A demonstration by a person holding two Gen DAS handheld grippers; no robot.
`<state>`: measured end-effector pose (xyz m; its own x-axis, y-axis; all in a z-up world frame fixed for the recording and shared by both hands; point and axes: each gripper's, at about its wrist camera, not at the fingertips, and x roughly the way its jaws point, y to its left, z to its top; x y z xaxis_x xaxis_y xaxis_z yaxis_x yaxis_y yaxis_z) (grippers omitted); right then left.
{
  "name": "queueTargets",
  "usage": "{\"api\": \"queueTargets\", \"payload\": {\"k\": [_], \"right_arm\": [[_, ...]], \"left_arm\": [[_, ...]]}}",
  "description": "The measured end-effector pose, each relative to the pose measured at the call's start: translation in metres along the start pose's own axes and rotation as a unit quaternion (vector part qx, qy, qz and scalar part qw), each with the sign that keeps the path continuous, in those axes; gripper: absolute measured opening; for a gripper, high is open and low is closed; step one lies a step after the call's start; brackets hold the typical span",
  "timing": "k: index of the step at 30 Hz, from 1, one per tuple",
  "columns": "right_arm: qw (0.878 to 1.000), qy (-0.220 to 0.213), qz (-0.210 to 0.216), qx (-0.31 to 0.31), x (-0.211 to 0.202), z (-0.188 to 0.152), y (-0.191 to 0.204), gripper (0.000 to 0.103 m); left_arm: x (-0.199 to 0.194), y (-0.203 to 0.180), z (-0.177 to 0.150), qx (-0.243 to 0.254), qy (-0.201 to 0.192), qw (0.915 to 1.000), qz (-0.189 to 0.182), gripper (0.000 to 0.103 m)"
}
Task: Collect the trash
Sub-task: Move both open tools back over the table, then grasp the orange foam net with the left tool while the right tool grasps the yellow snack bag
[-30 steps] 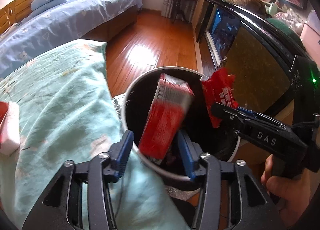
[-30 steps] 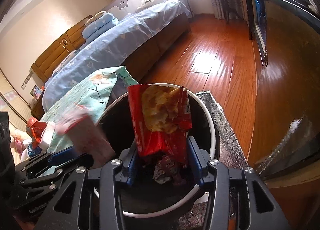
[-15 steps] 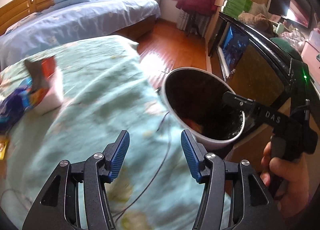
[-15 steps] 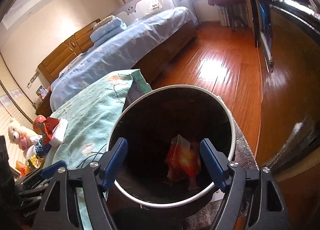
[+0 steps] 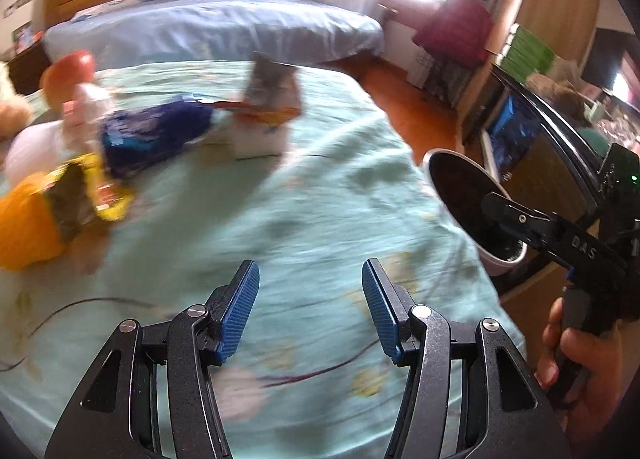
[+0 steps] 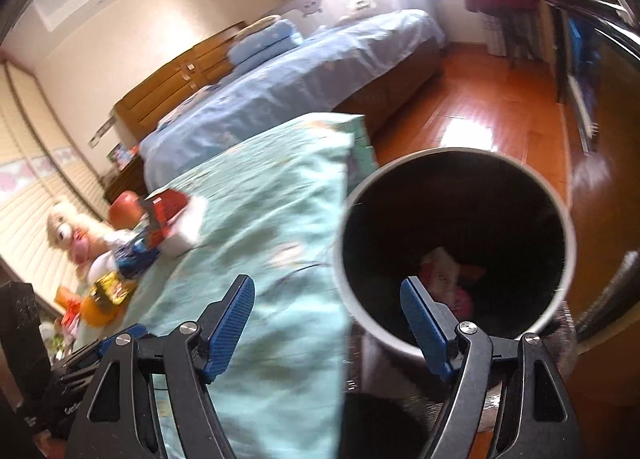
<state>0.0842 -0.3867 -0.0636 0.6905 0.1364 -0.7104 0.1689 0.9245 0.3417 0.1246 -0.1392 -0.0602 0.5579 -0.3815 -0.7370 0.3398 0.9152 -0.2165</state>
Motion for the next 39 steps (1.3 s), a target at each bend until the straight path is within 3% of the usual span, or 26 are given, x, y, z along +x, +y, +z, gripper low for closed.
{"api": "queueTargets", "payload": {"k": [12,25,29,34,39], "right_arm": [[0.995,0.038,0.057,-0.071,0.026,-0.024,0.088,0.077],[0.986,0.064,0.094,-0.124,0.046,-0.043,0.153,0.077],[0.982,0.07,0.106,-0.14,0.053,-0.048,0.172,0.077],[0.977,0.075,0.115,-0.16,0.061,-0.05,0.193,0.076],[0.974,0.079,0.122,-0.171,0.071,-0.05,0.211,0.061]], "left_arm": [[-0.035,0.074,-0.024,-0.062,-0.02,0.9962,0.059,0.054],[-0.068,0.142,-0.038,-0.113,-0.04,0.9865,0.112,0.054],[-0.074,0.161,-0.036,-0.126,-0.048,0.985,0.108,0.054],[-0.072,0.174,-0.026,-0.105,-0.048,0.9882,0.1,0.054],[-0.067,0.186,-0.017,-0.09,-0.042,0.9905,0.095,0.054]]}}
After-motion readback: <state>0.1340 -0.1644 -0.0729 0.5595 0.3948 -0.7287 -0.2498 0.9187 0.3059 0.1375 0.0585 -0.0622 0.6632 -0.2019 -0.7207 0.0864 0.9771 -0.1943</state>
